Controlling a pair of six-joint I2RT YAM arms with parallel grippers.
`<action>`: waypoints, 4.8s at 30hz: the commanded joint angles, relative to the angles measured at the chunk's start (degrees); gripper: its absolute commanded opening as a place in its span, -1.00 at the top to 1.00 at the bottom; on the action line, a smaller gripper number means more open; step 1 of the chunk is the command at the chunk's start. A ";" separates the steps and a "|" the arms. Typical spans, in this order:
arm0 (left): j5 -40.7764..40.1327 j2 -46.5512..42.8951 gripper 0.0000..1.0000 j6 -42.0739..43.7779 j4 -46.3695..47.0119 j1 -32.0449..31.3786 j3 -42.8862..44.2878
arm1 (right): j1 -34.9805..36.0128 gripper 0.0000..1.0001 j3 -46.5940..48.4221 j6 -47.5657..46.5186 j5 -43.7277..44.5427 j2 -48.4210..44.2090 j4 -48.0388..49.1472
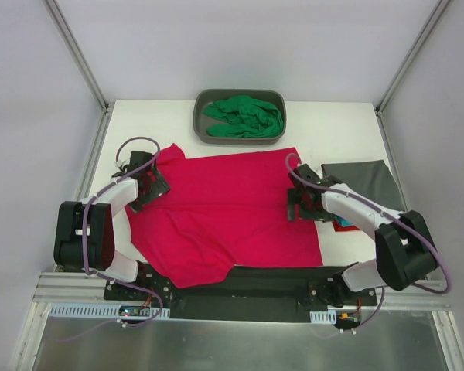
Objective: Fold and stack the t-shirts
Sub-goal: Flatten out the tshirt, then grap the side of the flattened tshirt closest away from the robot with both arms
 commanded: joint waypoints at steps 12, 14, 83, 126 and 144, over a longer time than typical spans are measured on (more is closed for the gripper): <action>4.70 -3.77 -0.98 2.91 -0.73 0.76 0.93 | 3.57 -0.93 2.00 -6.12 -11.40 -13.14 7.11; 6.10 -5.01 -0.98 2.91 -0.82 0.76 1.10 | 4.72 -0.93 2.53 -6.47 -14.13 -10.33 9.50; 12.62 18.49 -0.98 13.64 -8.56 -0.38 40.69 | -9.52 -0.93 21.88 -11.40 -16.35 15.54 6.44; 9.09 11.79 -0.98 2.64 -9.17 6.13 17.98 | -3.54 -0.93 6.93 -0.75 -12.91 10.87 12.50; -5.66 -43.50 -0.91 -27.73 -37.98 5.17 -16.12 | -3.80 -0.93 -4.85 -0.76 -12.13 -12.69 15.75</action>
